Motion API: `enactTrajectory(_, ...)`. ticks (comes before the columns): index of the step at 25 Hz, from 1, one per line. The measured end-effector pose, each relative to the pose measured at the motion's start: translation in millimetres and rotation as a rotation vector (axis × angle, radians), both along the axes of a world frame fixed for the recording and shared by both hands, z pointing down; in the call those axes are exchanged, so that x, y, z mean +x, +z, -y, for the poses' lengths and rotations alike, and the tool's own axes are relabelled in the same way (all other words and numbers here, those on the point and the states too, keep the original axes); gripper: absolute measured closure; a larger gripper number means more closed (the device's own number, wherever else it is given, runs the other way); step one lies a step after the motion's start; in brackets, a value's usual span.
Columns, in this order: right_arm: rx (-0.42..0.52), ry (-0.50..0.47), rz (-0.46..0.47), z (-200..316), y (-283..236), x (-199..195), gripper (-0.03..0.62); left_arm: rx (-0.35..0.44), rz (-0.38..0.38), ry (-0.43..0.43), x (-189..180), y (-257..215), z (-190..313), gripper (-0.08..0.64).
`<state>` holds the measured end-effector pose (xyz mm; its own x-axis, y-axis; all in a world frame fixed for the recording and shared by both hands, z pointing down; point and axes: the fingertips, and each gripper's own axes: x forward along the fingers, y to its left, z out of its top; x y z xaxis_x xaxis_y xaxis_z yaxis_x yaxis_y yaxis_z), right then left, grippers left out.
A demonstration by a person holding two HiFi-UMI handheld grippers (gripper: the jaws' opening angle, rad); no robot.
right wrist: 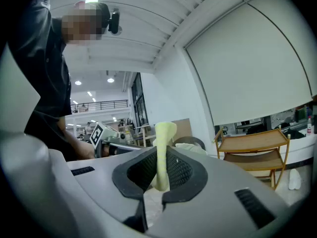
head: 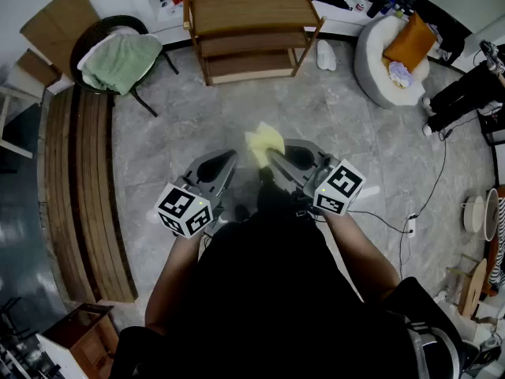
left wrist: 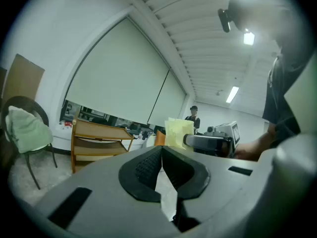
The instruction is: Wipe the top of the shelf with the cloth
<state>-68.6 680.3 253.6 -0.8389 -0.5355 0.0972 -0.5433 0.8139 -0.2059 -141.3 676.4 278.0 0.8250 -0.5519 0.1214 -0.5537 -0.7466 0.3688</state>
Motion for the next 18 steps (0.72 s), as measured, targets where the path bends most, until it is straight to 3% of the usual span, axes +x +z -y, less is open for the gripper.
enactTrajectory(12,-0.034,0.026,0.008,18.3,15.8,8.4,0.548,-0.082,-0.011,-0.001,2.4,23.6,15.7,0.548)
enactTrajectory(18,-0.04,0.053,-0.01,50.9,22.8,18.3,0.548,-0.093,-0.006,-0.005,11.2,26.6,47.0,0.548)
